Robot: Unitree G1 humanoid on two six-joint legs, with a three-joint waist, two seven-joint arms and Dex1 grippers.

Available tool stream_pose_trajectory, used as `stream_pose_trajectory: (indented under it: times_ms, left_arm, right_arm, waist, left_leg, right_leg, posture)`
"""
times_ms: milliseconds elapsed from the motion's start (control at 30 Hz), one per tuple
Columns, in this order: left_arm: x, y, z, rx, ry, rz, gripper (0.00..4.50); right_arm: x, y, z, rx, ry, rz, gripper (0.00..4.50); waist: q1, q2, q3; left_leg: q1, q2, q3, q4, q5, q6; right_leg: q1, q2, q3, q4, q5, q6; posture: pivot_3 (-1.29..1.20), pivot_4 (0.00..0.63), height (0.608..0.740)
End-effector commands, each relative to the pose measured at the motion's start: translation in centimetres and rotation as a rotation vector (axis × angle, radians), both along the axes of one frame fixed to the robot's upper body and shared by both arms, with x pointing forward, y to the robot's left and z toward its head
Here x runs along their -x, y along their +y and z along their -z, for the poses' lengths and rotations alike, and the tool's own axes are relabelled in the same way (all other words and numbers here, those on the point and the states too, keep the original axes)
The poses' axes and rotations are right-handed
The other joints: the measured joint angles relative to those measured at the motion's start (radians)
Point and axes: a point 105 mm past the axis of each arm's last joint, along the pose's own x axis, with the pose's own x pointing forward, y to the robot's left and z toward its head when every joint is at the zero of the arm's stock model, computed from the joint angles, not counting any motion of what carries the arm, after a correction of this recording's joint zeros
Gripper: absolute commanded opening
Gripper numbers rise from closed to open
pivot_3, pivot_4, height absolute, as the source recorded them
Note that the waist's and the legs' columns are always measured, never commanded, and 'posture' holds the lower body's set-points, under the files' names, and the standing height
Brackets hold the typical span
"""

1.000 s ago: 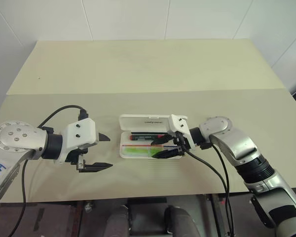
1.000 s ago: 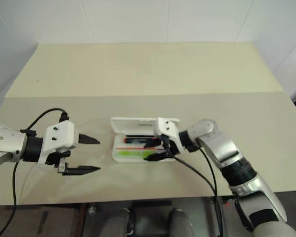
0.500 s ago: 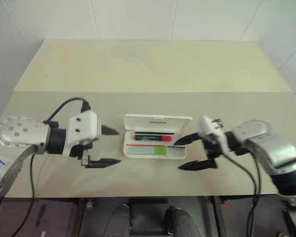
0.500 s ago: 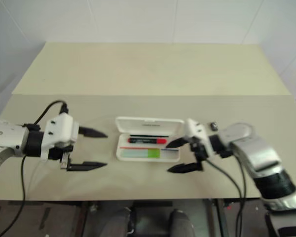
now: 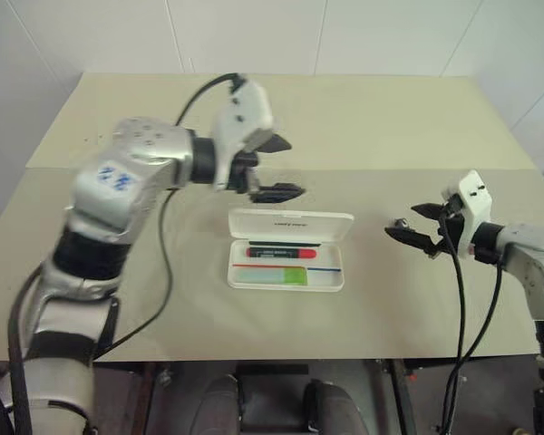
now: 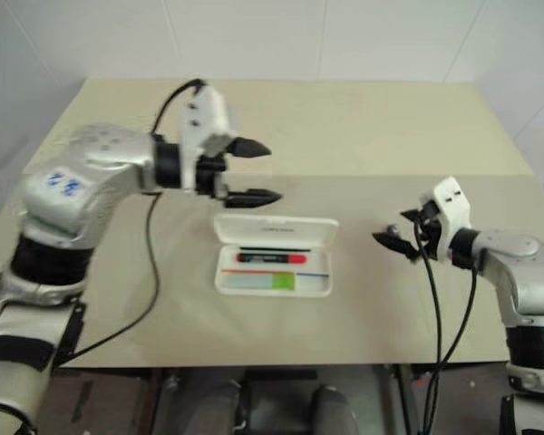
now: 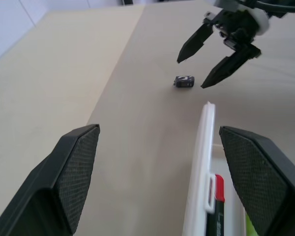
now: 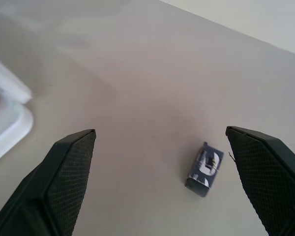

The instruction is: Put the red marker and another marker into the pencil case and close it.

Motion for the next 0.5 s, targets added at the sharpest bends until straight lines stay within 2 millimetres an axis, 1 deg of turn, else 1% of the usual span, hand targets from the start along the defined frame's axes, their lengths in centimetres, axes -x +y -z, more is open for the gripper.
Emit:
stream_pose_trajectory:
  times_ms: [33, 100, 167, 300, 400, 500]
  left_arm:
    - [0.2, -0.5, -0.9, -0.006, -0.034, 0.012, 4.18]
    - [0.3, -0.5, -0.7, -0.019, -0.026, 0.02, 4.18]
    - [0.8, -0.8, -0.2, -0.043, -0.014, 0.051, 4.18]
    - [1.3, -0.6, 0.8, -0.085, -0.007, 0.059, 4.18]
    - [1.2, -0.2, 1.2, -0.088, -0.001, 0.046, 4.18]
    - [1.1, 0.0, 1.4, -0.093, 0.0, 0.036, 4.18]
  right_arm:
    - [0.0, -1.3, -1.3, -0.009, -0.059, 0.102, 4.47]
    - [-0.3, -1.5, -1.0, -0.022, -0.053, 0.142, 4.47]
    - [-0.8, -1.6, -0.5, -0.037, -0.035, 0.196, 4.47]
    - [-1.0, -0.9, 0.1, -0.068, -0.013, 0.201, 4.47]
    - [-1.3, -0.1, 0.5, -0.097, 0.001, 0.196, 4.47]
    - [-2.0, 0.2, 0.9, -0.114, 0.011, 0.228, 4.47]
  waist:
    - [-0.008, 0.001, 0.0]
    - [-0.017, 0.001, 0.0]
    - [-0.023, 0.001, 0.0]
    - [-0.025, 0.001, 0.0]
    - [-0.024, 0.001, 0.0]
    - [-0.025, 0.001, 0.0]
  left_leg:
    - [0.001, 0.0, 0.001, 0.0, 0.0, 0.0]
    - [0.002, 0.001, 0.002, -0.002, 0.0, 0.0]
    - [0.002, 0.002, 0.002, -0.002, 0.0, 0.0]
    - [0.002, 0.001, 0.003, -0.001, 0.0, 0.0]
    - [0.002, 0.001, 0.003, -0.001, 0.0, 0.0]
    - [0.002, 0.001, 0.003, 0.0, 0.0, 0.0]
  right_leg:
    - [0.0, 0.0, 0.001, 0.0, 0.0, 0.0]
    - [-0.001, 0.001, 0.003, 0.0, 0.0, 0.0]
    - [-0.001, 0.002, 0.003, 0.001, 0.0, 0.0]
    - [-0.001, 0.001, 0.003, 0.001, 0.0, 0.0]
    - [-0.001, 0.001, 0.003, 0.001, 0.0, 0.0]
    - [-0.001, 0.001, 0.004, 0.001, 0.0, 0.0]
  posture:
    - [0.0, 0.15, 0.74]
    - [0.0, 0.15, 0.74]
    - [0.0, 0.15, 0.74]
    - [0.0, 0.15, 0.74]
    - [0.0, 0.15, 0.74]
    - [0.0, 0.15, 0.74]
